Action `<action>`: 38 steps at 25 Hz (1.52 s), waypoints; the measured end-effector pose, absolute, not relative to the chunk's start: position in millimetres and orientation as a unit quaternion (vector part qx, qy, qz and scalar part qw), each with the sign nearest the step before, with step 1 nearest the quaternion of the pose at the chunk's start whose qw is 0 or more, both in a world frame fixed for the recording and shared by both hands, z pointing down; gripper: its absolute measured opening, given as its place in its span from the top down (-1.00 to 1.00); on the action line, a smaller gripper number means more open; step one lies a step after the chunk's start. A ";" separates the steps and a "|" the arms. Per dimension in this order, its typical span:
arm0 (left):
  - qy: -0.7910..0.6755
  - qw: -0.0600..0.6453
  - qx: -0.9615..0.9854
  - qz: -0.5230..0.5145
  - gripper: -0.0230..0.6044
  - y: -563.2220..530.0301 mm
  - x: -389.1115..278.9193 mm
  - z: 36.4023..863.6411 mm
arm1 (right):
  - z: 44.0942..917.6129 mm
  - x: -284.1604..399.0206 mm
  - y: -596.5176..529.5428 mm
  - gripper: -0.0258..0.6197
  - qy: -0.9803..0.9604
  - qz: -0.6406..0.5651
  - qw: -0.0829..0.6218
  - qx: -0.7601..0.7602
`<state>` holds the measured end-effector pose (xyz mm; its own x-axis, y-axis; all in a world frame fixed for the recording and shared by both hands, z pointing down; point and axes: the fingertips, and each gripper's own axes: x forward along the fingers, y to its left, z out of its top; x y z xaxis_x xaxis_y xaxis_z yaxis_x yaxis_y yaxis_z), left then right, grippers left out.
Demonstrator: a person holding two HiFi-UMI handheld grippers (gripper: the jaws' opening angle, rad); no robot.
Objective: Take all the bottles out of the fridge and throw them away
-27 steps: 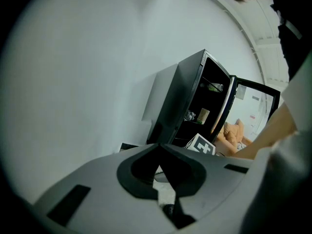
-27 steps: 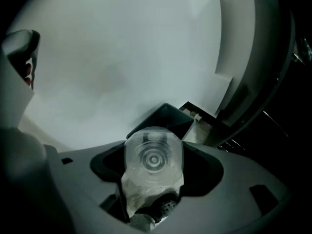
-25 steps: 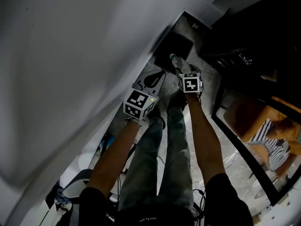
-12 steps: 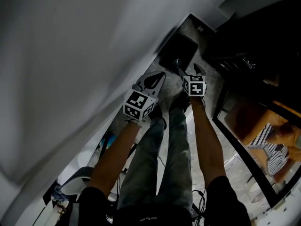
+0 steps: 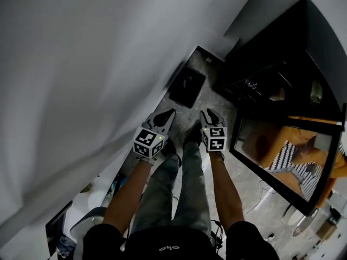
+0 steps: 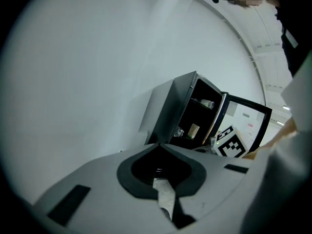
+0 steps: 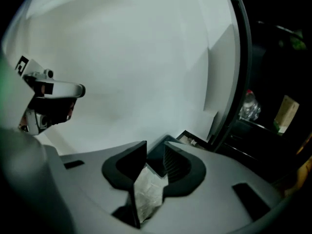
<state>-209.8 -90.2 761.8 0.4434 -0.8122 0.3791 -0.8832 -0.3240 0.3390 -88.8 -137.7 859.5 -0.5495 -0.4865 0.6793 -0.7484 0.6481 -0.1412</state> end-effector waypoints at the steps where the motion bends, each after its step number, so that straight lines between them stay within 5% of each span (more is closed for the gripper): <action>1: -0.521 0.249 0.814 0.069 0.91 -87.8 -207.3 744.9 | 839.4 -81.3 -131.4 0.64 -0.853 0.210 0.303 0.369; 3: -0.514 0.234 0.823 0.065 0.91 -87.2 -201.5 709.1 | 795.9 -67.3 -124.2 0.89 -0.850 0.207 0.290 0.388; 15: -0.426 0.164 0.889 0.039 0.91 -77.3 -115.0 534.3 | 566.3 3.5 -93.9 0.89 -0.848 0.180 0.172 0.467; 38: -0.400 0.122 0.908 0.027 0.91 45.8 16.9 414.6 | 429.7 177.1 57.9 0.90 -0.812 0.141 0.090 0.559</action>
